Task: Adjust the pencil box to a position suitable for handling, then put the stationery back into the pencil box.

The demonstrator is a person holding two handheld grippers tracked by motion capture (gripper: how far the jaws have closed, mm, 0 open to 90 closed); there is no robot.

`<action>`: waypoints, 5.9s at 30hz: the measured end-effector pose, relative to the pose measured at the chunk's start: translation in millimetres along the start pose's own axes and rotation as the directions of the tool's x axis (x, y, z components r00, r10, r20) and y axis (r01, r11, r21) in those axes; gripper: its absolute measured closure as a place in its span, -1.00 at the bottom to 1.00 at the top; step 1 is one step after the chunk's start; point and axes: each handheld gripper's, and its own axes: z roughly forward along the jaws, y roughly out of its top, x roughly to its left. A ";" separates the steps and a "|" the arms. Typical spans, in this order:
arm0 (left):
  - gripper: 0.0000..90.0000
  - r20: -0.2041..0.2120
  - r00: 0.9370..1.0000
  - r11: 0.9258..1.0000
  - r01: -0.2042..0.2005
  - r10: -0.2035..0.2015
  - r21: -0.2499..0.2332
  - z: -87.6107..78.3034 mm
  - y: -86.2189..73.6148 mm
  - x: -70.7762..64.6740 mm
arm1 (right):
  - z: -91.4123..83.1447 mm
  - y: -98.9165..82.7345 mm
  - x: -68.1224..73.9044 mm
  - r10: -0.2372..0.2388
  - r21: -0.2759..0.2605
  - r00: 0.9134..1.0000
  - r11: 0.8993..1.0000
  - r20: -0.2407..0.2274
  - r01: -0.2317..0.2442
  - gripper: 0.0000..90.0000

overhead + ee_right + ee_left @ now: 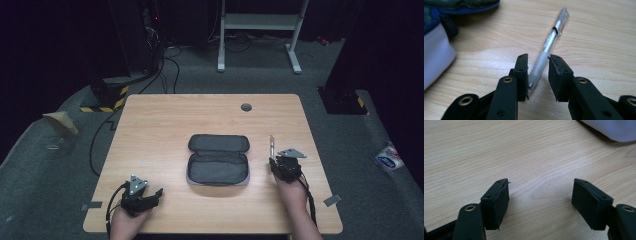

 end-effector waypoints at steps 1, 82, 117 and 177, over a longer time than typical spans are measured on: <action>-0.32 -0.002 1.000 1.000 0.007 -0.007 0.000 -0.1 0.0 -1.1 | 1.2 -0.5 0.5 0.002 0.009 1.000 1.000 -0.003 -0.002 0.57; -0.34 0.023 1.000 1.000 -0.006 0.006 -0.003 4.0 3.3 -1.4 | -60.3 26.6 27.1 -0.104 -0.191 0.991 0.978 -0.081 0.087 0.75; -0.36 0.033 0.999 1.000 -0.024 0.024 0.004 7.4 6.6 -0.4 | -70.2 71.0 83.4 -0.275 -0.230 0.943 0.945 -0.185 0.231 0.75; -0.36 0.037 0.999 1.000 -0.027 0.027 0.006 7.4 6.8 -0.1 | -16.2 53.3 151.1 -0.376 -0.132 0.818 0.925 -0.436 0.356 0.60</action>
